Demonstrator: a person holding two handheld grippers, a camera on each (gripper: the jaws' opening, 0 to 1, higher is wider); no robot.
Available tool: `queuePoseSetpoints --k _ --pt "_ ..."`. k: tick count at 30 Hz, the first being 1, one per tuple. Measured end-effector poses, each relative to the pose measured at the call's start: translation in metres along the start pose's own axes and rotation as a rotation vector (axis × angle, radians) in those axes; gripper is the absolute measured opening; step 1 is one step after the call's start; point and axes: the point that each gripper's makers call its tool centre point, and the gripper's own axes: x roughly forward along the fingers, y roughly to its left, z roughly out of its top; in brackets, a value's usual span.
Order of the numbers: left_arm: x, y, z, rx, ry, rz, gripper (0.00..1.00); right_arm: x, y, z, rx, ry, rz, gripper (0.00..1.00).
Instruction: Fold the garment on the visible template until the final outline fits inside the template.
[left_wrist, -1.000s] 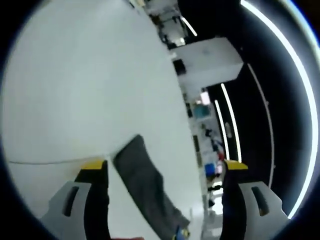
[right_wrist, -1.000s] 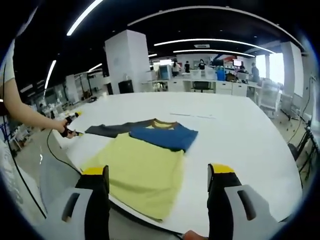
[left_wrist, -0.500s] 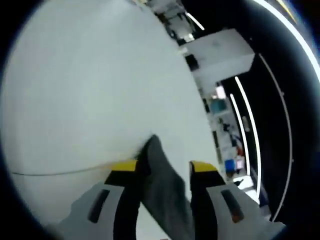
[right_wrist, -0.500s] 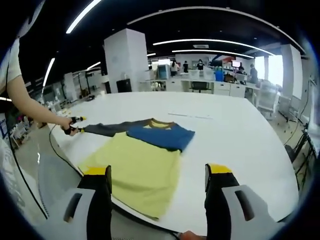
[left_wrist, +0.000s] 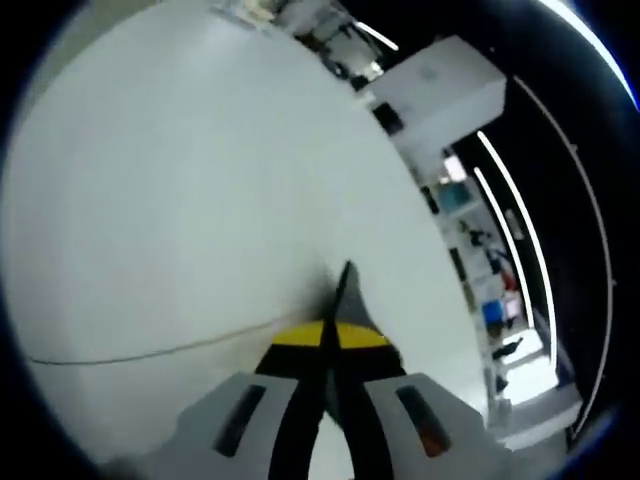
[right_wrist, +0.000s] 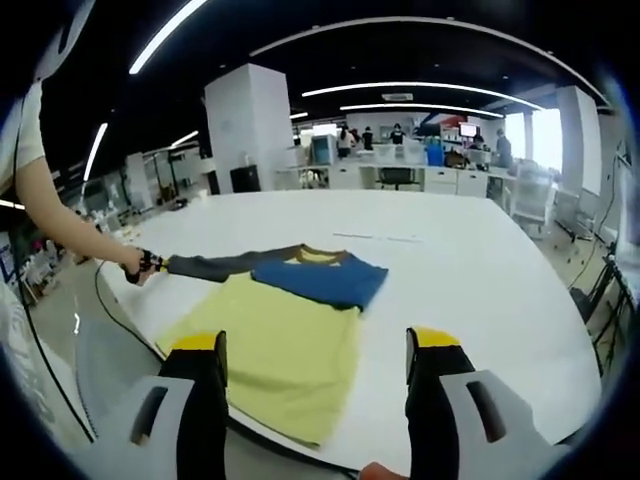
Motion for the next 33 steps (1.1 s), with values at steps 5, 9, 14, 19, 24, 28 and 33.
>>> queuePoseSetpoints --k 5,9,14,19,24,28,33 --pt "-0.011 -0.018 -0.002 0.028 -0.008 -0.045 0.00 0.001 0.001 0.009 0.006 -0.029 0.010 0.73" --pt "-0.017 -0.036 -0.003 0.082 -0.004 -0.099 0.00 -0.003 -0.001 0.017 0.027 -0.062 0.013 0.74" --pt "-0.034 -0.067 -0.016 0.091 0.001 -0.156 0.00 -0.010 -0.006 0.021 0.042 -0.092 -0.004 0.76" --pt "-0.037 -0.098 -0.032 0.189 0.036 -0.222 0.00 -0.017 -0.010 0.021 0.068 -0.111 -0.009 0.75" --pt "-0.033 -0.121 -0.039 0.245 0.064 -0.272 0.00 -0.027 -0.019 0.026 0.111 -0.154 -0.035 0.75" --pt "-0.036 -0.148 -0.043 0.291 0.086 -0.322 0.00 -0.033 -0.023 0.025 0.115 -0.161 -0.048 0.74" --pt "-0.034 -0.172 -0.062 0.330 0.124 -0.373 0.00 -0.041 -0.030 0.025 0.140 -0.176 -0.072 0.73"
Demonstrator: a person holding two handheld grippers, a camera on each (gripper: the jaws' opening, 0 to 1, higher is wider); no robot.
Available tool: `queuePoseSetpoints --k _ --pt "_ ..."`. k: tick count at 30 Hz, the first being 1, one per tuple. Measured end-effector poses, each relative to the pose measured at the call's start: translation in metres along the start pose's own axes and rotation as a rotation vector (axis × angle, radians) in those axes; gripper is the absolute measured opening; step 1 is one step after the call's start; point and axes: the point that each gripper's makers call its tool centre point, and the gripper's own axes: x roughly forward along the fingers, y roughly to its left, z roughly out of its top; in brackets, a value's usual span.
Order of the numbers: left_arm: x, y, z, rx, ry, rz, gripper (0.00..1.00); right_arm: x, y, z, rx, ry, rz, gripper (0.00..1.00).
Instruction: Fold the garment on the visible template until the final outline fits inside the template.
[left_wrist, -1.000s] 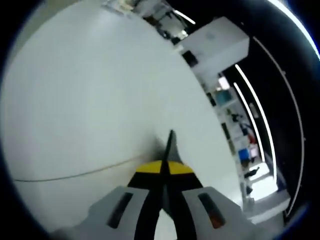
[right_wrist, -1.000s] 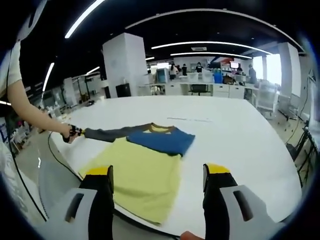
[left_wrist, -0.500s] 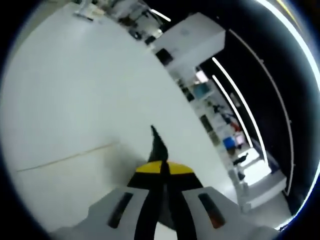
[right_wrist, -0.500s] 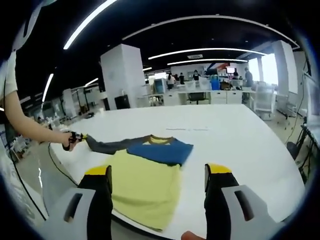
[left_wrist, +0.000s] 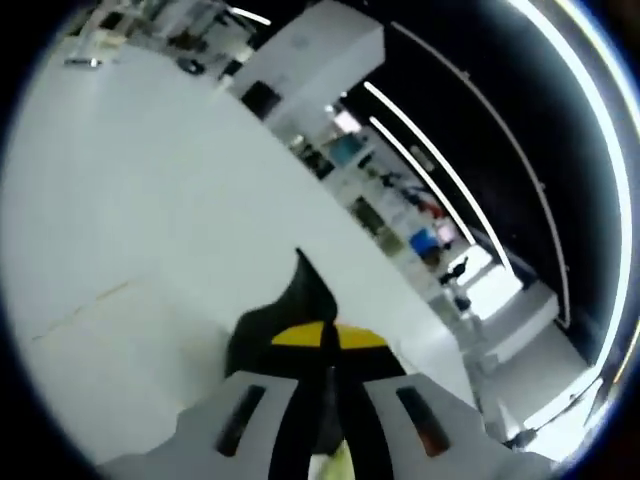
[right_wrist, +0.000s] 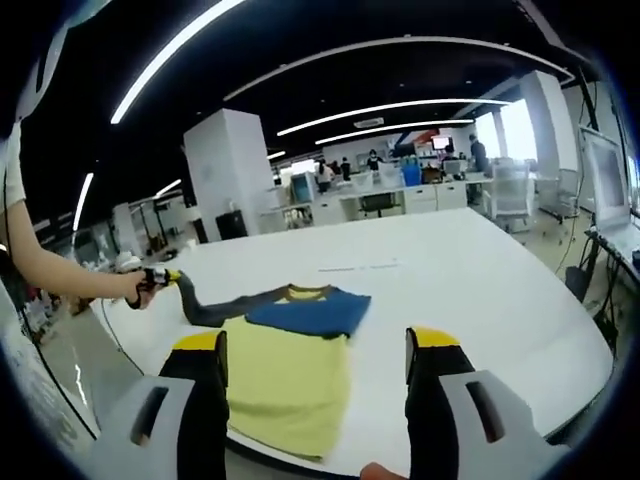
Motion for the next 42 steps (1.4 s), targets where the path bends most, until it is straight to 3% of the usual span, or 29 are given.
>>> queuePoseSetpoints --k 7,12,18,24,32,35,41,42 --pt "0.012 -0.066 -0.016 0.014 0.025 -0.127 0.00 -0.008 -0.005 -0.002 0.006 -0.002 -0.014 0.73" --pt "0.024 -0.120 -0.025 0.074 0.056 -0.226 0.00 -0.014 -0.011 -0.002 0.021 -0.015 -0.038 0.72" --pt "0.037 -0.176 -0.039 0.065 0.073 -0.334 0.00 -0.019 -0.016 -0.004 0.028 -0.017 -0.056 0.72" --pt "0.039 -0.240 -0.086 0.071 0.152 -0.437 0.00 -0.029 -0.025 -0.005 0.044 -0.029 -0.091 0.72" --pt "0.035 -0.302 -0.149 0.118 0.253 -0.544 0.00 -0.041 -0.037 -0.011 0.064 -0.030 -0.134 0.72" --pt "0.035 -0.314 -0.174 0.157 0.298 -0.565 0.00 -0.044 -0.039 -0.012 0.070 -0.032 -0.146 0.73" --pt "0.042 -0.316 -0.232 0.232 0.407 -0.571 0.00 -0.048 -0.045 -0.013 0.075 -0.033 -0.164 0.73" --pt "0.042 -0.316 -0.234 0.233 0.412 -0.570 0.00 -0.049 -0.046 -0.013 0.076 -0.032 -0.167 0.73"
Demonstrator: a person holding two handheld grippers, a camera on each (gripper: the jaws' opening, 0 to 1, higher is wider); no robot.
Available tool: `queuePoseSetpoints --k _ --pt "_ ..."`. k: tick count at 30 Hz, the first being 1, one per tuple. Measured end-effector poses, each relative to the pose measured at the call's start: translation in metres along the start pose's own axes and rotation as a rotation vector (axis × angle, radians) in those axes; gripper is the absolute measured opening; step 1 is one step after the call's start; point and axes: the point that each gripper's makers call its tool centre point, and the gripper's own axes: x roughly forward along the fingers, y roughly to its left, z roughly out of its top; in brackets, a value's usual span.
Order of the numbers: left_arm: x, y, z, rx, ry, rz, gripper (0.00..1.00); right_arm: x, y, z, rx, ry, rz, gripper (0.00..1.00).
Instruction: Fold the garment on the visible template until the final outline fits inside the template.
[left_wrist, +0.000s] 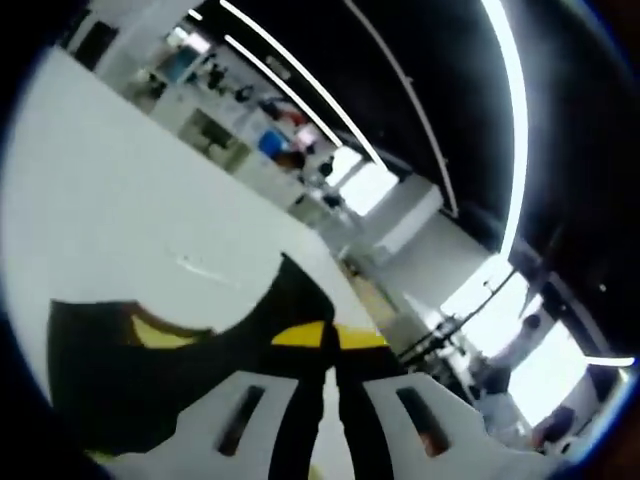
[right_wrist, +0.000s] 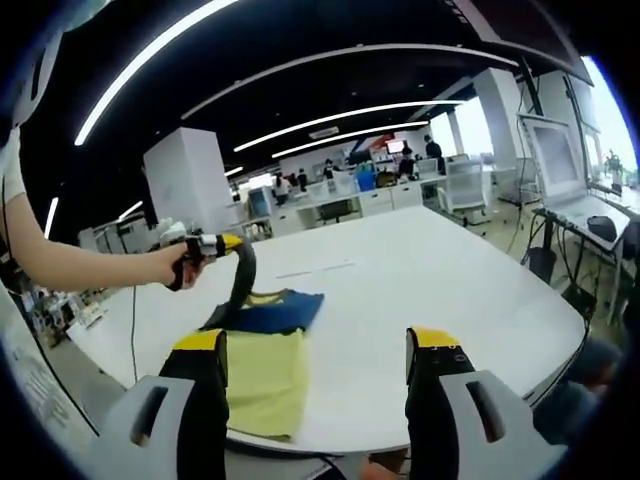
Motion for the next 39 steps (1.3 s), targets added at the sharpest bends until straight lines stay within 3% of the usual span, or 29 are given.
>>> queuePoseSetpoints --k 1,7,12,16,22,32,35,39 --pt "0.006 0.003 -0.012 0.001 0.027 0.017 0.00 -0.001 -0.002 0.000 0.002 0.001 -0.004 0.73" --pt "0.021 0.014 -0.047 0.027 0.099 0.046 0.00 -0.001 -0.006 0.002 -0.009 0.011 -0.009 0.72" --pt "0.027 0.028 -0.081 0.089 0.181 0.107 0.00 0.000 -0.007 0.004 -0.016 0.012 -0.008 0.72" --pt "0.026 0.027 -0.100 0.079 0.230 0.102 0.02 0.001 -0.008 0.004 -0.015 0.013 -0.010 0.72" --pt "0.022 0.025 -0.111 0.081 0.254 0.094 0.04 0.003 -0.006 0.002 -0.010 0.013 -0.005 0.72" --pt "0.013 0.018 -0.113 0.081 0.248 0.079 0.15 0.009 0.001 0.000 -0.011 0.015 0.020 0.72" --pt "0.010 0.015 -0.111 0.081 0.235 0.070 0.24 0.011 0.003 0.001 -0.012 0.013 0.029 0.72" --pt "0.006 0.014 -0.110 0.131 0.218 0.080 0.61 0.014 0.007 0.000 -0.015 0.014 0.046 0.72"
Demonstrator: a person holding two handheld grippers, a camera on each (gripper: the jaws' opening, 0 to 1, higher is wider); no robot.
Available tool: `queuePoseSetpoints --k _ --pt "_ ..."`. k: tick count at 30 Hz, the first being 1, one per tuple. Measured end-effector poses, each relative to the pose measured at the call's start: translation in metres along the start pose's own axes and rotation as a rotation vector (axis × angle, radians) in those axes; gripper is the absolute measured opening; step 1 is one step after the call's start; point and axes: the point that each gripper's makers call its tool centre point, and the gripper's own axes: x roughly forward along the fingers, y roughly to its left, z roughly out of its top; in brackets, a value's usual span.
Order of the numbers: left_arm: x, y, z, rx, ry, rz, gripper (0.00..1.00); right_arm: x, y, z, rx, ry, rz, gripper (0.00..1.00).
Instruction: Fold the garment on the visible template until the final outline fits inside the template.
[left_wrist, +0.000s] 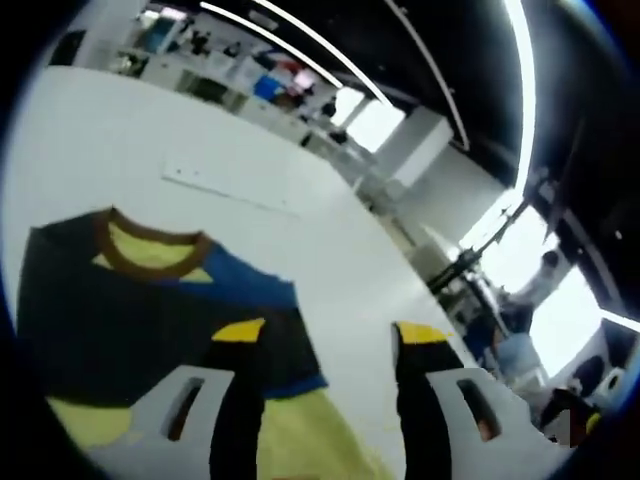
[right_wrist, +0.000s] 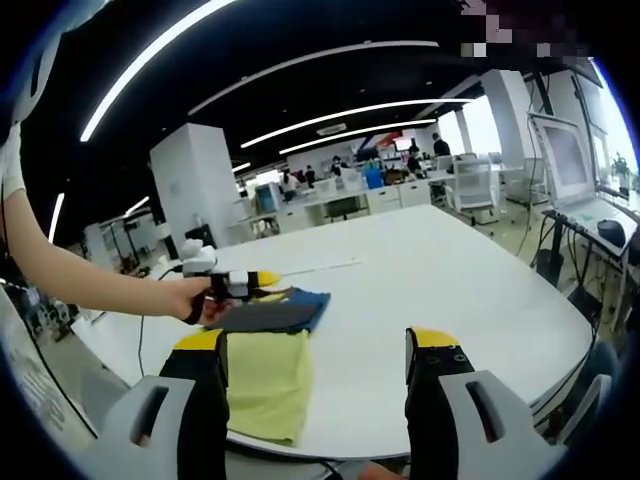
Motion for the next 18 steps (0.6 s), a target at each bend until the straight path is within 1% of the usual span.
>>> queuePoseSetpoints --k 1,4,7,11,14,17,18 --pt "-0.002 0.000 0.000 0.011 -0.001 0.001 0.65 0.001 0.001 0.000 0.000 -0.001 0.003 0.72" --pt "-0.009 -0.001 -0.002 0.038 0.000 -0.008 0.71 0.005 0.004 0.002 -0.004 -0.002 0.017 0.72" --pt "-0.020 -0.002 -0.001 0.061 -0.020 -0.019 0.76 0.010 0.008 0.004 -0.012 -0.004 0.035 0.72" --pt "-0.041 -0.004 0.003 0.093 -0.051 -0.018 0.80 0.018 0.012 0.008 -0.024 -0.011 0.061 0.72" --pt "-0.061 -0.002 0.005 0.128 -0.074 -0.008 0.82 0.026 0.016 0.011 -0.032 -0.016 0.088 0.72" --pt "-0.086 0.005 0.009 0.156 -0.106 0.011 0.83 0.034 0.020 0.013 -0.036 -0.019 0.113 0.72" --pt "-0.098 0.007 0.012 0.163 -0.125 0.020 0.84 0.037 0.022 0.014 -0.037 -0.021 0.122 0.72"
